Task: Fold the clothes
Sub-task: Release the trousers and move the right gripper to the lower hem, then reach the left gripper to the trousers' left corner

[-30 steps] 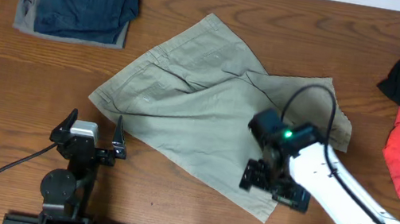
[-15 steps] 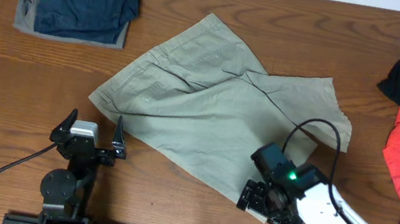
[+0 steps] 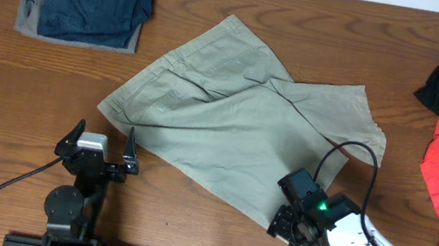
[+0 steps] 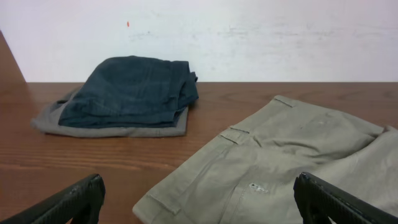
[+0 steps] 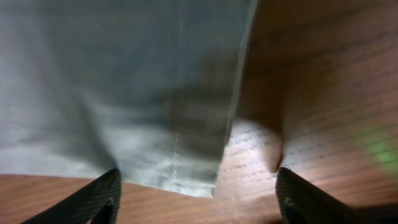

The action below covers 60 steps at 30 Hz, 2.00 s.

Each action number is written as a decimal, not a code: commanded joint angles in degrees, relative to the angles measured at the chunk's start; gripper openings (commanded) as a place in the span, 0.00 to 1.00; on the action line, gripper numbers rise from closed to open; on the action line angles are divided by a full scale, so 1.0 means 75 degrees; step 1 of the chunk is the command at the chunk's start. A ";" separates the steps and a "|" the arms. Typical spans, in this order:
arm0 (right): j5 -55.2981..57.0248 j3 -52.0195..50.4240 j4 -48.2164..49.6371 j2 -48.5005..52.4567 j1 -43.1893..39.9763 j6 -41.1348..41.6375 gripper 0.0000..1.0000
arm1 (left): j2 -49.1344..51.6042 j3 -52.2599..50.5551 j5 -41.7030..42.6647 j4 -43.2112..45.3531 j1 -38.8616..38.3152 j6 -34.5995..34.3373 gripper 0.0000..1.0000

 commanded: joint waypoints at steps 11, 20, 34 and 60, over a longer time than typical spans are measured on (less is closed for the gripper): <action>0.0455 -0.0096 0.0399 0.0044 0.0041 0.0178 0.51 | -0.0035 -0.0122 0.0105 -0.0268 0.0032 0.0047 0.98; 0.0487 -0.0099 0.0431 0.0047 0.0041 0.0434 0.01 | -0.0035 -0.0122 0.0105 -0.0271 0.0032 0.0047 0.98; 0.0755 -0.0099 0.0551 0.0047 0.0041 0.0420 0.01 | -0.0035 -0.0122 0.0117 -0.0268 0.0032 0.0044 0.98; 0.0854 -0.0099 0.0647 0.0047 0.0041 0.0251 0.02 | 0.1737 0.2261 -0.0385 -0.1204 0.0032 -0.1955 0.98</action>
